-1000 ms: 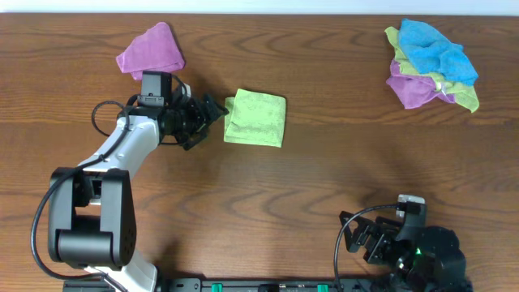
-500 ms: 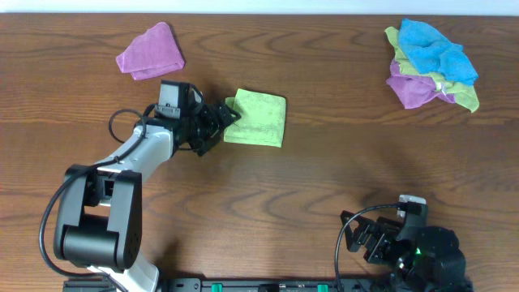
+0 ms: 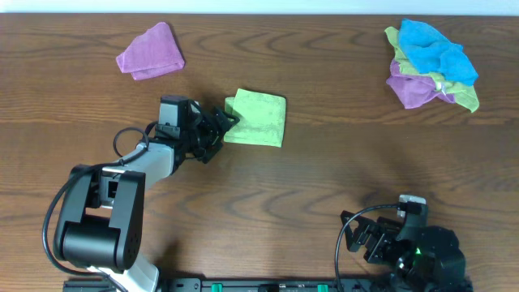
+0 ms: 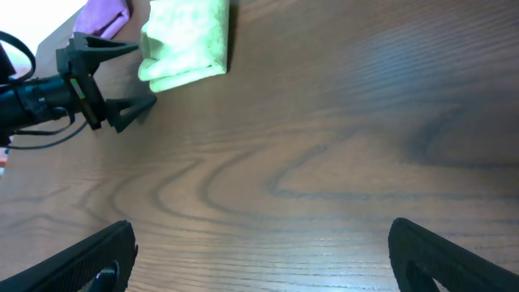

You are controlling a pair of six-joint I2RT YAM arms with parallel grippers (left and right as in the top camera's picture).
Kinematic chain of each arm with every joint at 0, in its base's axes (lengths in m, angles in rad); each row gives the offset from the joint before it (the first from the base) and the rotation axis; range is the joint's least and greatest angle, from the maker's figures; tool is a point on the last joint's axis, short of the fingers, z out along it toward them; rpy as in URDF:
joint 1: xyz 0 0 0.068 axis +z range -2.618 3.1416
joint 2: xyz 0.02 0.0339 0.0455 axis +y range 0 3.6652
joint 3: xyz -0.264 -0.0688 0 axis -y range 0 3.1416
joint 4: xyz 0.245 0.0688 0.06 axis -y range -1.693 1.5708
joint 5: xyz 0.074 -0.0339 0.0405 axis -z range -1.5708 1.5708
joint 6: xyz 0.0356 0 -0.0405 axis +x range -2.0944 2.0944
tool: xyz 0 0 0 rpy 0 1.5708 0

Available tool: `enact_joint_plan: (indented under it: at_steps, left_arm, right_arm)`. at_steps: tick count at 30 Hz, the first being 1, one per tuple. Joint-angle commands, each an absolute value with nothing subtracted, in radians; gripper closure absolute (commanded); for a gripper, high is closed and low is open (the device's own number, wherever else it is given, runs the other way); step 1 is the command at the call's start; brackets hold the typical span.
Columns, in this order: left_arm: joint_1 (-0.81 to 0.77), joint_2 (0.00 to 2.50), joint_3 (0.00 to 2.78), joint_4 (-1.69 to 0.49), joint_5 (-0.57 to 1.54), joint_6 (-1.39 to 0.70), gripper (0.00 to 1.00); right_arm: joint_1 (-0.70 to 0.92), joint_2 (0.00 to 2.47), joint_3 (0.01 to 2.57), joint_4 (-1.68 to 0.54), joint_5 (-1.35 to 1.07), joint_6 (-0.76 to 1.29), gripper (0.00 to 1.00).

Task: Fold the cloth
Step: 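Reach the left gripper to the folded green cloth and grasp it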

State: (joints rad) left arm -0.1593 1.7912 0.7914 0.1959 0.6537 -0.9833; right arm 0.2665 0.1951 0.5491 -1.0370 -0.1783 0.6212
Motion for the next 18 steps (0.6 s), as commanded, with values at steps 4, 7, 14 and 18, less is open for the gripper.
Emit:
enact_joint_plan:
  at_steps: [4, 7, 14, 18]
  left_arm:
    - [-0.212, 1.811, 0.756, 0.22, 0.582, -1.029, 0.05]
    - [-0.252, 1.811, 0.756, 0.231, 0.524, -1.037, 0.05]
    - [-0.289, 1.812, 0.756, 0.231, 0.408, -1.036, 0.0]
    - [-0.291, 1.82, 0.756, 0.261, 0.36, -1.032, 0.16]
  right_arm:
    - [0.26, 0.188, 0.547, -1.041, -0.164, 0.635, 0.01]
    - [0.26, 0.188, 0.547, -1.041, -0.164, 0.635, 0.01]
    - [0.26, 0.188, 0.547, -1.04, -0.164, 0.635, 0.01]
    - [0.26, 0.188, 0.547, -1.041, -0.164, 0.635, 0.01]
